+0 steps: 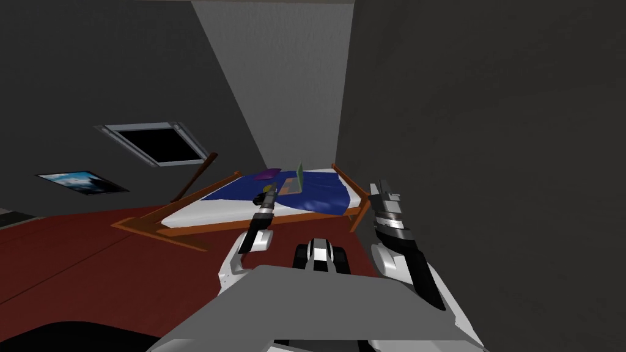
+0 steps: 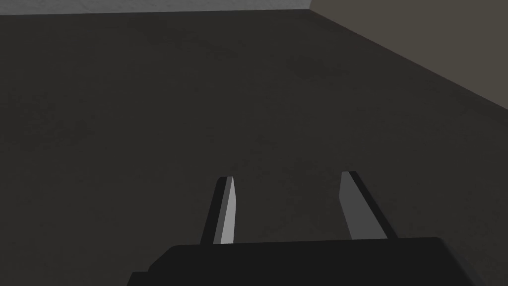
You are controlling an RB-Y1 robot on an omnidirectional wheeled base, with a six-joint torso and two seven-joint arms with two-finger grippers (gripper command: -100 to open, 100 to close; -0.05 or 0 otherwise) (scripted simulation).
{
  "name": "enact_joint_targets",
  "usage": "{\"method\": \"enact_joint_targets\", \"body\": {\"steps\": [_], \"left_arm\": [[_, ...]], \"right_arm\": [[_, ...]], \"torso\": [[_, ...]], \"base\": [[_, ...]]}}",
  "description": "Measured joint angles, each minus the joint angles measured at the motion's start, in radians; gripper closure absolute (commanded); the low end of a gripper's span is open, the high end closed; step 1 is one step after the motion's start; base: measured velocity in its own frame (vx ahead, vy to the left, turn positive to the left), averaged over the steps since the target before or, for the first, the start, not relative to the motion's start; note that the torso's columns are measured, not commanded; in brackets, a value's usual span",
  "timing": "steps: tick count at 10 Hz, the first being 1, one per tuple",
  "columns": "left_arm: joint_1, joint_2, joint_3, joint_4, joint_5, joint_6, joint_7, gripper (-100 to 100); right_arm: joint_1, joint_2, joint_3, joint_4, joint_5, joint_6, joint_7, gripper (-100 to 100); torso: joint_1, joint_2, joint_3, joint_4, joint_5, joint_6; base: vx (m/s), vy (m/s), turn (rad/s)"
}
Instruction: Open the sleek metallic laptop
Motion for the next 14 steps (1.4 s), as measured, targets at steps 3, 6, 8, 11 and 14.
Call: {"method": "enact_joint_targets", "body": {"steps": [3,6,8,11,14], "left_arm": [[-0.027,-0.001,0.022,0.022,-0.028,0.058,-0.016,-100],[-0.058,0.01,0.046,0.044,-0.052,0.115,-0.028,-100],[-0.083,0.019,0.062,0.063,-0.068,0.154,-0.036,-100],[-0.115,0.03,0.083,0.085,-0.096,0.215,-0.052,-100],[-0.149,0.052,0.108,0.118,-0.126,0.274,-0.069,-100]], "right_arm": [[0.0,0.0,0.0,0.0,0.0,0.0,0.0,0],[0.0,0.0,0.0,0.0,0.0,0.0,0.0,0],[0.0,0.0,0.0,0.0,0.0,0.0,0.0,0],[0.0,0.0,0.0,0.0,0.0,0.0,0.0,0],[0.0,0.0,0.0,0.0,0.0,0.0,0.0,0]], "torso": [[0.0,0.0,0.0,0.0,0.0,0.0],[0.0,0.0,0.0,0.0,0.0,0.0],[0.0,-0.001,0.0,0.0,0.0,0.0],[0.0,0.0,0.0,0.0,0.0,0.0],[-0.001,-0.001,0.0,0.0,0.0,0.0]], "base": [[0.031,-0.053,-0.07],[0.03,-0.051,-0.068],[0.04,-0.059,-0.08],[0.038,-0.051,-0.073],[0.044,-0.062,-0.076]]}}
